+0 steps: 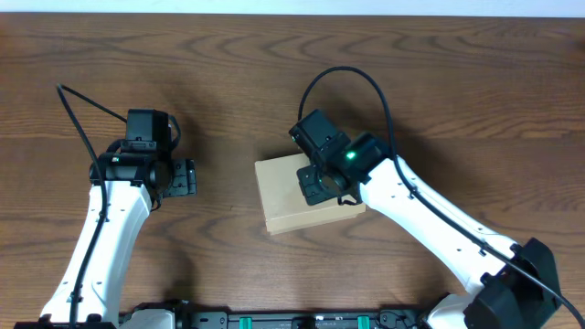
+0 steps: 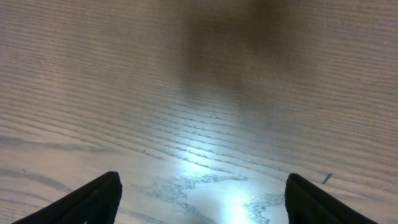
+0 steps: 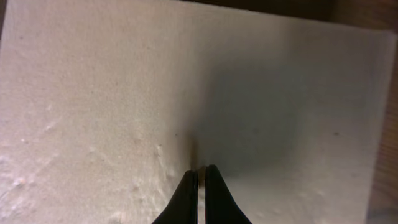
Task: Pack container
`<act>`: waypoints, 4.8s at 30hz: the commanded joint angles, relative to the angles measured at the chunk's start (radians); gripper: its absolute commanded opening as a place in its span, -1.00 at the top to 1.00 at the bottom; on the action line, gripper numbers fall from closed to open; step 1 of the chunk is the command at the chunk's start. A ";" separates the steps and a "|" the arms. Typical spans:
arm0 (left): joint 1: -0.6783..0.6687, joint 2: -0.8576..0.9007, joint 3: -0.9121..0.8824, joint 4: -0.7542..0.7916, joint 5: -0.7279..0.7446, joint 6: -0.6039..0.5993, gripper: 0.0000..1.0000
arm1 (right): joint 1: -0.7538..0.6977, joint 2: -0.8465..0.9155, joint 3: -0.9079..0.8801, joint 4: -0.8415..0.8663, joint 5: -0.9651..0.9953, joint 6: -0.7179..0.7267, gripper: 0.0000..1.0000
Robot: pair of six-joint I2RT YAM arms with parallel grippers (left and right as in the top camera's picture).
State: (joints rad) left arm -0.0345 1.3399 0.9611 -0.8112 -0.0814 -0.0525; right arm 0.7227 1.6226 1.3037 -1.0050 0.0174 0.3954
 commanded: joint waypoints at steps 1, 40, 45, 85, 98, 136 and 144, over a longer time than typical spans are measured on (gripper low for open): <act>0.003 -0.007 0.012 -0.002 0.004 -0.008 -0.66 | 0.012 0.000 -0.007 -0.003 0.001 0.023 0.97; 0.002 -0.053 0.013 0.143 0.003 -0.006 -0.90 | -0.215 -0.009 -0.093 0.361 0.208 -0.142 -0.15; 0.002 -0.053 0.013 0.278 0.004 -0.007 -0.90 | -0.395 -0.009 -0.093 0.517 0.275 -0.201 -0.82; -0.092 -1.135 -0.370 0.093 0.019 -0.180 -0.91 | -0.762 -1.285 -0.802 0.354 0.084 -0.201 -0.99; -0.090 -1.155 -0.370 0.061 -0.038 -0.180 -0.90 | -0.760 -1.334 -0.802 0.252 0.076 -0.164 -0.99; -0.090 -1.155 -0.370 -0.272 -0.037 -0.180 -0.91 | -0.672 -1.512 -0.912 0.639 0.000 -0.437 -0.99; -0.090 -1.155 -0.370 -0.272 -0.037 -0.180 -0.91 | -0.643 -1.527 -1.121 0.924 0.003 -0.438 -0.99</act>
State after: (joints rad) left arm -0.1219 0.1917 0.5941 -1.0798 -0.1112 -0.2321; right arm 0.0620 0.1146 0.2310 -0.1162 0.0288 -0.0124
